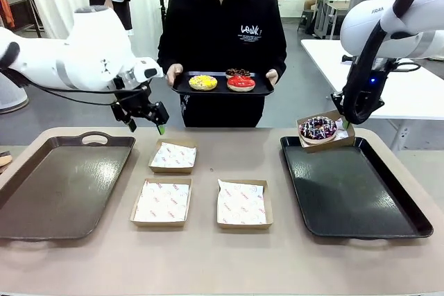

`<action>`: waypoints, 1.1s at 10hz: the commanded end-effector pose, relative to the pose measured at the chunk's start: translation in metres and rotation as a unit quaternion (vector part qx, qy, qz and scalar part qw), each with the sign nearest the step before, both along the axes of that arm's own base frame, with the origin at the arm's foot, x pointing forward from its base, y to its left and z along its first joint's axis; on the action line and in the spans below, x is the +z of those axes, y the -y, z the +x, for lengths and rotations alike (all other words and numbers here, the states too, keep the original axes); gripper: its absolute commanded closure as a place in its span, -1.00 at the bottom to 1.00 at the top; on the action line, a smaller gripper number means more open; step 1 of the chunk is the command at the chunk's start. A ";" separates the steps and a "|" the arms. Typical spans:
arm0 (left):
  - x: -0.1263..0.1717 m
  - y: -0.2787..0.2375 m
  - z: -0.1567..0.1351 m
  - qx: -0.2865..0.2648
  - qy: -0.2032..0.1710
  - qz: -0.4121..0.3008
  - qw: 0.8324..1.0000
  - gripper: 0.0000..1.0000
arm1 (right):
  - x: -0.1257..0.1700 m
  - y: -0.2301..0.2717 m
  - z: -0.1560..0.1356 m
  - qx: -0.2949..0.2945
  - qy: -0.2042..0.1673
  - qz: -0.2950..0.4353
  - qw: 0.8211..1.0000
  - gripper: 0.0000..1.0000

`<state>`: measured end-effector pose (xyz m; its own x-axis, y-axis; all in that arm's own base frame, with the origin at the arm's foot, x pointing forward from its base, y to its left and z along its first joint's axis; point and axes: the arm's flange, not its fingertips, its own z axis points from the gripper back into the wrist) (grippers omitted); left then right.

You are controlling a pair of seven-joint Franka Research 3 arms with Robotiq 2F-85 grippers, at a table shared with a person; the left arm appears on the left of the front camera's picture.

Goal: Individually package the donuts and arrange them on the tray.
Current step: Place the picked Paper togo box on the Handle tray while simultaneously picking up another Paper togo box from the table with the other hand.

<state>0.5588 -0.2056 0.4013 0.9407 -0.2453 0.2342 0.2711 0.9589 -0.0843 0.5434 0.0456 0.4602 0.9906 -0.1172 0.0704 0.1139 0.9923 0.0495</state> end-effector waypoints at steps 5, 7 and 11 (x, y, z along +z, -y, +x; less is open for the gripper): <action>-0.027 0.007 0.011 -0.001 0.000 -0.007 1.000 -1.00 | 0.002 -0.001 -0.001 0.000 -0.002 -0.004 1.000 0.97; -0.027 0.007 0.011 -0.001 0.000 -0.007 1.000 -1.00 | 0.002 -0.001 -0.001 0.000 -0.002 -0.004 1.000 0.97; -0.027 0.007 0.011 -0.001 0.000 -0.007 1.000 -1.00 | 0.002 -0.001 -0.001 0.000 -0.002 -0.004 1.000 0.97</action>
